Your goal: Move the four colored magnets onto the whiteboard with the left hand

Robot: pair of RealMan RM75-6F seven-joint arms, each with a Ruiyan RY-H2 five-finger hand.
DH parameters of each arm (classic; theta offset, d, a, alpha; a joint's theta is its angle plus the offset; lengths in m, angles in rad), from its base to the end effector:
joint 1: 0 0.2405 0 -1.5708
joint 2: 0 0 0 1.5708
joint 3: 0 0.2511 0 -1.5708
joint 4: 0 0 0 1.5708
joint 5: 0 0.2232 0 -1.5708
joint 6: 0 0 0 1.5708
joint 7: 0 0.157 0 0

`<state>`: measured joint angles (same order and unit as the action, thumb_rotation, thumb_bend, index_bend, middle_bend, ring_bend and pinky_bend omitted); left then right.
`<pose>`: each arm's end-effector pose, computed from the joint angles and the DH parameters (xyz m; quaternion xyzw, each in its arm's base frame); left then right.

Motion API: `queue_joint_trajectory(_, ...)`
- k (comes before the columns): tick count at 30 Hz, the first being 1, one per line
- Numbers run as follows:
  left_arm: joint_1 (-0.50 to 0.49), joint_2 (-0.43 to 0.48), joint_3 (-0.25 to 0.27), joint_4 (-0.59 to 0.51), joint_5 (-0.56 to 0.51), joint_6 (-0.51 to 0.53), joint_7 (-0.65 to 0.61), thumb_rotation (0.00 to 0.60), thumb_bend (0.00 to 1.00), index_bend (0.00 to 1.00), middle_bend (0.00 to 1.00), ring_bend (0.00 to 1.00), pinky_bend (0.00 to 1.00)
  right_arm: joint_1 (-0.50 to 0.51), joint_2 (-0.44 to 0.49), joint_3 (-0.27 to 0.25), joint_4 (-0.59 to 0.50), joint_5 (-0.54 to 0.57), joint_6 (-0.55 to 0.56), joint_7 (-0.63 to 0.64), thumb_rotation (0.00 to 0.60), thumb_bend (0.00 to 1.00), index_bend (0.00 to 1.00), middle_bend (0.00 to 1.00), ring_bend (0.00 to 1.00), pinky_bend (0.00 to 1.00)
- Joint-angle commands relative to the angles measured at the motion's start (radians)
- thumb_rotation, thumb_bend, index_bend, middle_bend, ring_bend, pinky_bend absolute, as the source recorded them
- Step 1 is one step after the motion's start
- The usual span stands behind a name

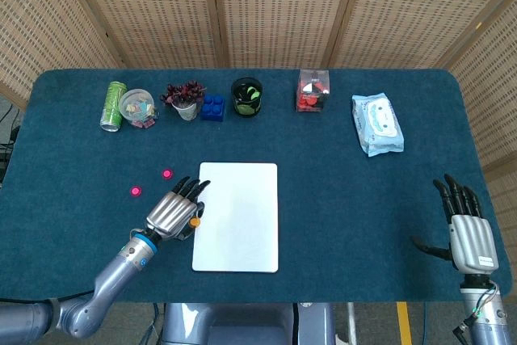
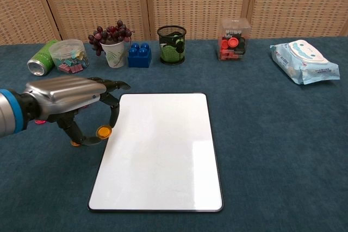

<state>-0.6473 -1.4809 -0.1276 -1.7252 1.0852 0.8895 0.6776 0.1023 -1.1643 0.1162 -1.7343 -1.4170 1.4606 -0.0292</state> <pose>-0.1375 0.2902 -0.0457 -0.8180 -0.3325 -0.2827 0.3747 -0.2839 -0.2112 0.1301 0.5435 -0.4324 0.4326 0.5749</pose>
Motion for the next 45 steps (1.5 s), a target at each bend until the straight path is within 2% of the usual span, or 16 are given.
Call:
queue_joint_trajectory(1, -0.040, -0.039, -0.011, 0.034, -0.054, -0.015, 0.027, 0.600, 0.34, 0.58, 0.00, 0.00, 0.00, 0.001, 0.002, 0.000, -0.001, 0.002, -0.004, 0.003, 0.600, 0.13, 0.00, 0.00, 0.00, 0.00)
queue_joint_trajectory(11, -0.090, -0.093, 0.019, 0.084, -0.114, -0.006, 0.038, 0.600, 0.31, 0.56, 0.00, 0.00, 0.00, 0.002, 0.005, 0.000, -0.003, 0.006, -0.009, 0.011, 0.600, 0.13, 0.00, 0.00, 0.00, 0.00)
queue_joint_trajectory(13, -0.096, -0.096, 0.025, 0.086, -0.125, -0.001, 0.041, 0.600, 0.27, 0.48, 0.00, 0.00, 0.00, 0.003, 0.006, 0.000, -0.004, 0.007, -0.011, 0.012, 0.600, 0.13, 0.00, 0.00, 0.00, 0.00)
queue_joint_trajectory(15, -0.101, -0.098, 0.032, 0.082, -0.139, 0.005, 0.045, 0.600, 0.20, 0.29, 0.00, 0.00, 0.00, 0.003, 0.007, -0.001, -0.004, 0.006, -0.011, 0.013, 0.600, 0.13, 0.00, 0.00, 0.00, 0.00)
queue_joint_trajectory(17, -0.104, -0.097, 0.037, 0.076, -0.143, 0.013, 0.046, 0.600, 0.18, 0.23, 0.00, 0.00, 0.00, 0.003, 0.007, -0.001, -0.004, 0.006, -0.012, 0.013, 0.600, 0.12, 0.00, 0.00, 0.00, 0.00)
queue_joint_trajectory(19, -0.106, -0.093, 0.040, 0.071, -0.144, 0.021, 0.045, 0.600, 0.17, 0.21, 0.00, 0.00, 0.00, 0.003, 0.007, -0.001, -0.004, 0.006, -0.013, 0.013, 0.600, 0.13, 0.00, 0.00, 0.00, 0.00)
queue_joint_trajectory(29, -0.081, -0.010, 0.050, 0.056, -0.092, 0.061, -0.057, 0.600, 0.21, 0.22, 0.00, 0.00, 0.00, 0.003, 0.007, -0.001, -0.005, 0.006, -0.012, 0.011, 0.600, 0.13, 0.00, 0.00, 0.00, 0.00)
queue_joint_trajectory(35, -0.054, 0.033, 0.070, 0.105, -0.109, 0.052, -0.121, 0.600, 0.27, 0.33, 0.00, 0.00, 0.00, 0.003, 0.008, -0.002, -0.007, 0.006, -0.012, 0.009, 0.600, 0.13, 0.00, 0.00, 0.00, 0.00)
queue_joint_trajectory(45, -0.036, 0.021, 0.104, 0.219, -0.033, 0.001, -0.242, 0.600, 0.28, 0.35, 0.00, 0.00, 0.00, 0.004, 0.008, -0.002, -0.008, 0.008, -0.014, 0.009, 0.600, 0.13, 0.00, 0.00, 0.00, 0.00)
